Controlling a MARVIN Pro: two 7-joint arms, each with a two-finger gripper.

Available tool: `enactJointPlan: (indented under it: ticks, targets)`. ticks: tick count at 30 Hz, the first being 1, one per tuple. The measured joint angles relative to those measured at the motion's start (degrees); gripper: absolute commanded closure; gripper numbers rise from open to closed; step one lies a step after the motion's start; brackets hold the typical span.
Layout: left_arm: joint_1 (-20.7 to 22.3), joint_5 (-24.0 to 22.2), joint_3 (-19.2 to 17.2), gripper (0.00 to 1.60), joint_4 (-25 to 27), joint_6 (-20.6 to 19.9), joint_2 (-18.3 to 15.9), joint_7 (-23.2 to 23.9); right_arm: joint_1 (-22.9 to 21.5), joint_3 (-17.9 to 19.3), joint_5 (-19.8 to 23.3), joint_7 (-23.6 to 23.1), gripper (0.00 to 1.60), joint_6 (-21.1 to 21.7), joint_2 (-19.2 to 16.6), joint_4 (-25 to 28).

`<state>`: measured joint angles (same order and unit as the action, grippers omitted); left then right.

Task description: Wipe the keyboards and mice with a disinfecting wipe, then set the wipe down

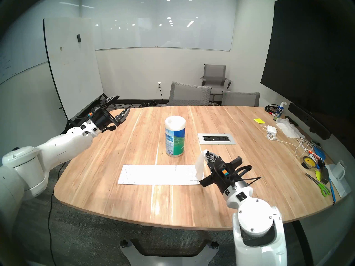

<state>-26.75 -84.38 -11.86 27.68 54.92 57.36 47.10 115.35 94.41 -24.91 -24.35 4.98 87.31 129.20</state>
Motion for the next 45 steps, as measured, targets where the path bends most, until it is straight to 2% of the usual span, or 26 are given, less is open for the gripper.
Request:
enactJointPlan:
  ticks: [12,21,31,45]
  targets:
    - [-1.1,3.2,-3.5,0.00,-0.3,0.0,0.4,-0.6,-0.8,-0.5,-1.0,-2.2,1.60,1.6,-0.8,-0.1]
    - [-1.7,5.2,-5.6,0.00,-0.1,0.0,0.6,-0.9,-2.5,2.5,-1.2,-6.1,1.60,3.5,-3.0,-1.5]
    - [-2.3,7.1,-7.4,0.00,0.0,0.0,0.7,-1.2,-6.1,4.9,0.1,-11.8,1.60,5.9,-5.7,-4.7]
    - [-3.0,9.2,-9.8,0.00,0.1,0.0,0.9,-1.5,-11.0,4.8,0.8,-17.1,1.60,9.2,-8.1,-8.6]
